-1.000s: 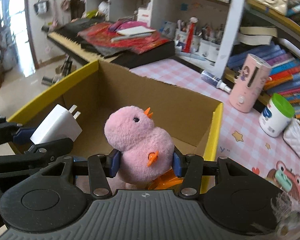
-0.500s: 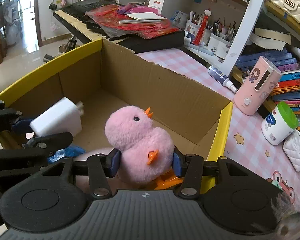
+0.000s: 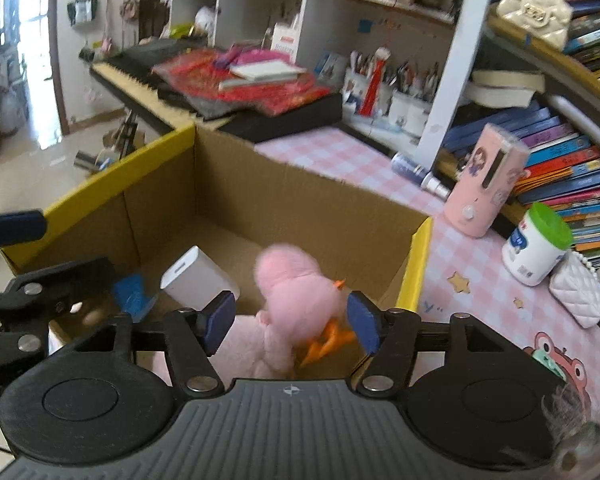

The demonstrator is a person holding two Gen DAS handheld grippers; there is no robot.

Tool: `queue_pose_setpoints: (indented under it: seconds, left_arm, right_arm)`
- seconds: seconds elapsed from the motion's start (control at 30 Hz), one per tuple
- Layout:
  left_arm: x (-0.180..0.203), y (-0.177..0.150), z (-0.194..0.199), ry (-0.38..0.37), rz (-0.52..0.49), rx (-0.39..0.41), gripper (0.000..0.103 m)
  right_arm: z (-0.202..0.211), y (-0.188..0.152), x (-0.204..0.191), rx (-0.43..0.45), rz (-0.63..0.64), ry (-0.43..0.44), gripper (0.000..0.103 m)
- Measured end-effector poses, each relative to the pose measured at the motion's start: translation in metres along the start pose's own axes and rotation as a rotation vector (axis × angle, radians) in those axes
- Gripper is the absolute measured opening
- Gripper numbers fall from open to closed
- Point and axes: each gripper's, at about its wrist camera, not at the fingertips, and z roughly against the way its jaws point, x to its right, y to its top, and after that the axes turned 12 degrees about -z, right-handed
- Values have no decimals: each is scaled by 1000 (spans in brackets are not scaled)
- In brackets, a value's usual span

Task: Organize objects
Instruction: 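Open the left tool to drop the charger while the right tool drops the chick into the box, then withdraw both tools from the box toward the tape roll and toy truck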

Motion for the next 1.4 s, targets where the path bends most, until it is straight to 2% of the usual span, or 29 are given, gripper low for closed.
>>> queue_pose_setpoints:
  seconds: [0.3,0.57,0.67,0.97,1.4]
  left_arm:
    - [-6,-11,34,14,38,45,75]
    - [-9,-33,60,18,63,27,81]
    - [-8,-43,70,20,68,7,84]
    - [-6,-77,102,6,62,-59,86]
    - [9,-110,135,-50,4,-117,86]
  right_arm:
    - [52,-12,1,129,-90,-52,75]
    - [96,-45,-2,187,-178,-114,82]
    - [107,-64,-7,175,-181,-142,84]
    - [131,-123,-23,96,-197,-197,88]
    - [163,-177,-36,54,-234,-230,91]
